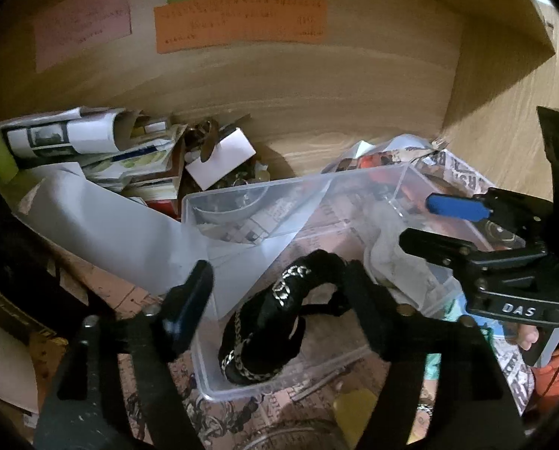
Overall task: Organize soft objects
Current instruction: 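Put the black band in the box with left tool while right drops the cloth, then grasp the floral scrunchie with left tool while right tool grasps yellow felt ball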
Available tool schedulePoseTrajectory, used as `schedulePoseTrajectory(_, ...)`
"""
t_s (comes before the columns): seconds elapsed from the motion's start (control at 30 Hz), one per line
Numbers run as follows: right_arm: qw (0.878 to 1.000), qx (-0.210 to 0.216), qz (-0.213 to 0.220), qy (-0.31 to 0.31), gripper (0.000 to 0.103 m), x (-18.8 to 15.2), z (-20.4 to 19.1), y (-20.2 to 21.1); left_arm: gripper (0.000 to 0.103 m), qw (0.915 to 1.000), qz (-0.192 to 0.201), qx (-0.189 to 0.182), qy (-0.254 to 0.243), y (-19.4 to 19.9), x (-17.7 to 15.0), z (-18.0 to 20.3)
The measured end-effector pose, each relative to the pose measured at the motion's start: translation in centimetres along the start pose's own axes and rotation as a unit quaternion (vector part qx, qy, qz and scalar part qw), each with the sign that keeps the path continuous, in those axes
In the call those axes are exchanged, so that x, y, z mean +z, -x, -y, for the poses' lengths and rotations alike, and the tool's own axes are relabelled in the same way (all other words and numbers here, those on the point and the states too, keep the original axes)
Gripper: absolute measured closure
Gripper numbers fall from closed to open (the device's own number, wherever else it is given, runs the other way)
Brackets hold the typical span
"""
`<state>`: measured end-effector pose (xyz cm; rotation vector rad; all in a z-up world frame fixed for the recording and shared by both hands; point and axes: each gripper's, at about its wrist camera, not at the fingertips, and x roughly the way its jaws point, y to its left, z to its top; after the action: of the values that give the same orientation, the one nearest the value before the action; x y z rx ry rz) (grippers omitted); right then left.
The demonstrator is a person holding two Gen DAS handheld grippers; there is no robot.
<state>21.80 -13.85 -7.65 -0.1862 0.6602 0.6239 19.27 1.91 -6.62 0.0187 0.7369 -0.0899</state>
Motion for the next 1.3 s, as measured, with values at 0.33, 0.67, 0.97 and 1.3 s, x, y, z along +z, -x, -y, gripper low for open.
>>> schedulePoseTrajectory(0.33, 0.997, -0.01, 0.077, 0.009, 0.022, -0.1, -1.3, 6.2, 0.004, 0.9982, 0.057, 0.016, 0.008, 5.5, -0.3, -0.2)
schedulePoseTrajectory(0.67, 0.995, -0.013, 0.095, 0.001, 0.02, -3.7, -2.3, 9.5, 0.0, 0.9955, 0.084, 0.043, -0.002, 10.0, -4.0, -0.1)
schedulePoseTrajectory(0.97, 0.997, -0.006, 0.069, -0.029, 0.02, -8.4, -3.3, 10.0, 0.0, 0.9973, 0.051, 0.04, 0.035, 9.9, -8.7, -0.4)
schedulePoseTrajectory(1.3, 0.997, 0.019, 0.012, -0.075, 0.02, -12.1, -3.5, 7.7, 0.0, 0.9977, -0.008, 0.039, 0.055, 8.2, -13.5, 0.2)
